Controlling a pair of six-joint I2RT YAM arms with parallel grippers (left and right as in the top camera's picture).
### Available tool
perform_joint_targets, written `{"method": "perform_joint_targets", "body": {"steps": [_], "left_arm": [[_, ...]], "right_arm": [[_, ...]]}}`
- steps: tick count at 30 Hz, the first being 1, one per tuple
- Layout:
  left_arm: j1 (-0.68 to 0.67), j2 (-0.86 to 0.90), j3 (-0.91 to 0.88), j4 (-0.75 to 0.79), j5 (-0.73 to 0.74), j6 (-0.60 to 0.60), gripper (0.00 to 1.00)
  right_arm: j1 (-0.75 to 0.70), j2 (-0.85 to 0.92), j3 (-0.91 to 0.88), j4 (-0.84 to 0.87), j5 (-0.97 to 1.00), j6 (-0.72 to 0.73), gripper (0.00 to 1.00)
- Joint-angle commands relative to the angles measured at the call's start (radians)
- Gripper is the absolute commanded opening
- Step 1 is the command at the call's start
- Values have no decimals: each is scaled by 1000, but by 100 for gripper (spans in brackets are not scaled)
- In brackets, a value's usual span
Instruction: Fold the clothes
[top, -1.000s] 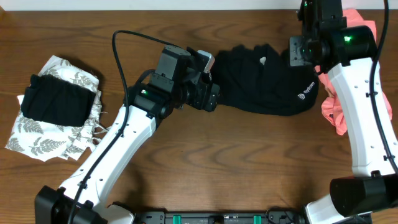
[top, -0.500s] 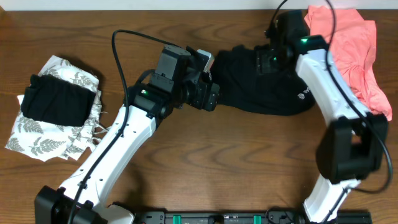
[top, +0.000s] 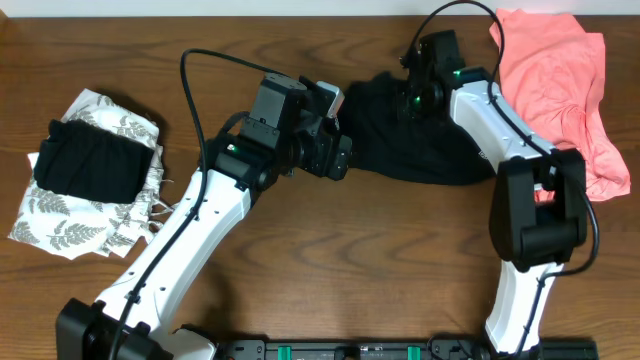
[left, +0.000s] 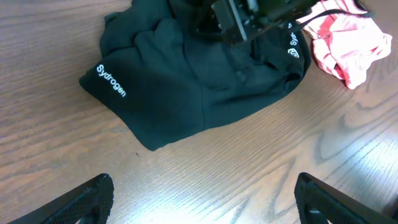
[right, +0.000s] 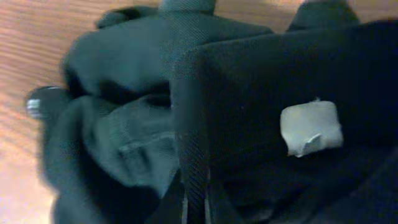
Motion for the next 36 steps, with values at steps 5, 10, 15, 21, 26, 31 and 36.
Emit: {"method": "perform_joint_targets", "body": {"steps": [5,10,15,21,26,31,36], "left_arm": [[-1,4,18,0,-5,14,93],[-1,4,18,0,-5,14,93],[-1,4,18,15,-5,14,93],[-1,-4,18,11,-5,14,93],[-1,-18,18,3,-18,18,93],[-1,-33,19,2,-67,29,93],[-1,-36,19,2,-66,32,93]], "right_arm": [[15,-344,71,85,-253,-140,1],[7,-497,71,151,-251,-150,1],[7,-563,71,163,-307,-170,1],[-2,-584,71,156,-314,-193,1],[-70,-638,74,135,-278,-177,1],[-168,-725,118,90,-248,-161,1],[-290,-798,206,74,-243,-129,1]]}}
